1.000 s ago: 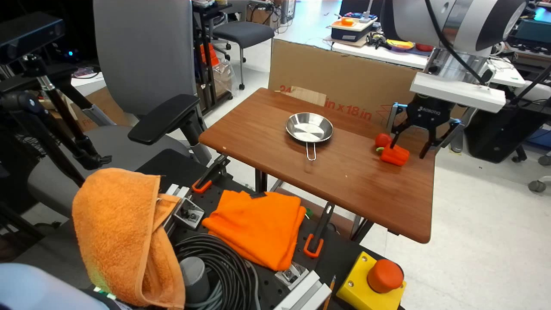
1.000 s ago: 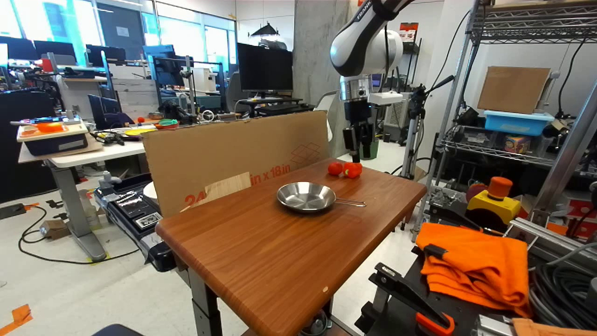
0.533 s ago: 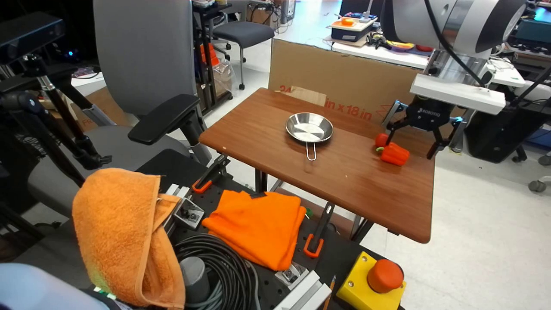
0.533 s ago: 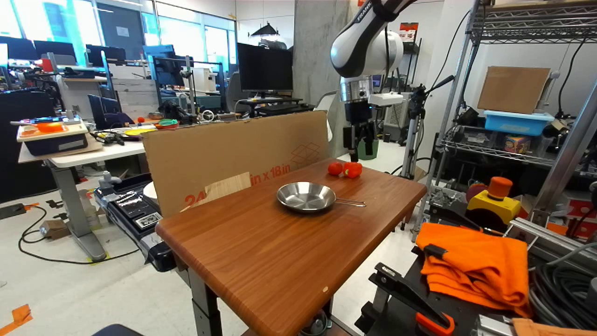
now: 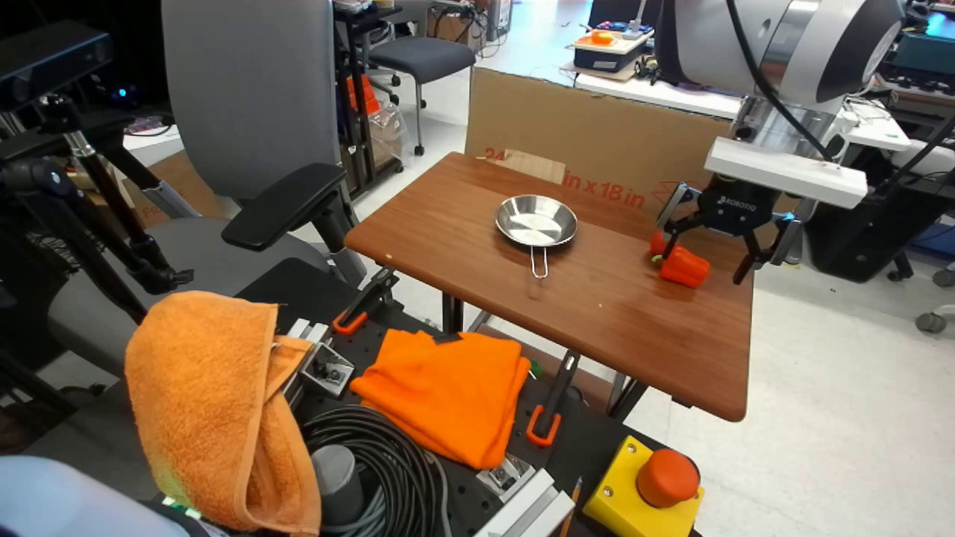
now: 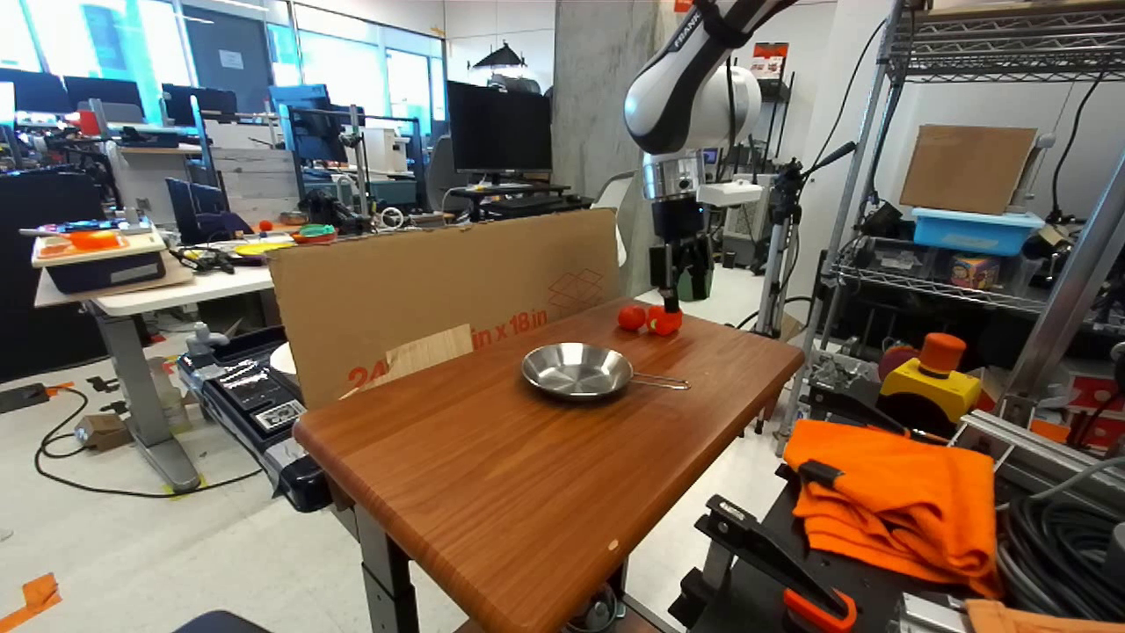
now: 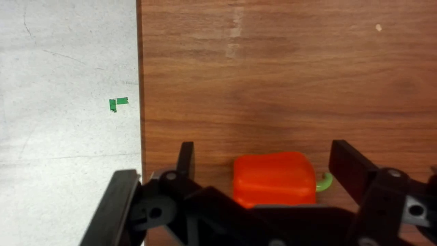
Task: Put the pepper on the pan
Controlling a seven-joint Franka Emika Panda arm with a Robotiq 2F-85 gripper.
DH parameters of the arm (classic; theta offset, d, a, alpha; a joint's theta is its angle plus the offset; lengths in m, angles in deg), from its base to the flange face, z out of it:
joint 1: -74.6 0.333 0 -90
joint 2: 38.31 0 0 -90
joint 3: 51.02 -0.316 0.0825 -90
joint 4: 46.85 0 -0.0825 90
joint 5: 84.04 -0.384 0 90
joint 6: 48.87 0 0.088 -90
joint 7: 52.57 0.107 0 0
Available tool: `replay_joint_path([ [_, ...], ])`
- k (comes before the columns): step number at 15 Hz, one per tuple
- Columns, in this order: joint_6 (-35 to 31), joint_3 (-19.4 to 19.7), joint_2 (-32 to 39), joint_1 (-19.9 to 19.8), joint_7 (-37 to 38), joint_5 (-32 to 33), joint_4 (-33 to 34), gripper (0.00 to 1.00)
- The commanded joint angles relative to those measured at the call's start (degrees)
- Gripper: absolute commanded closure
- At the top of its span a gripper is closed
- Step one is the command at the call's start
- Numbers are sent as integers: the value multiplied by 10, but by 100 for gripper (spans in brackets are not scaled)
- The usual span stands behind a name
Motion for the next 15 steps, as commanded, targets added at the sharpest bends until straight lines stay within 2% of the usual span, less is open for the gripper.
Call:
replay_joint_path([
  [1, 6, 3, -11, 4, 8, 4, -6, 0],
  [15, 1, 0, 0, 0, 4, 0, 2, 0],
])
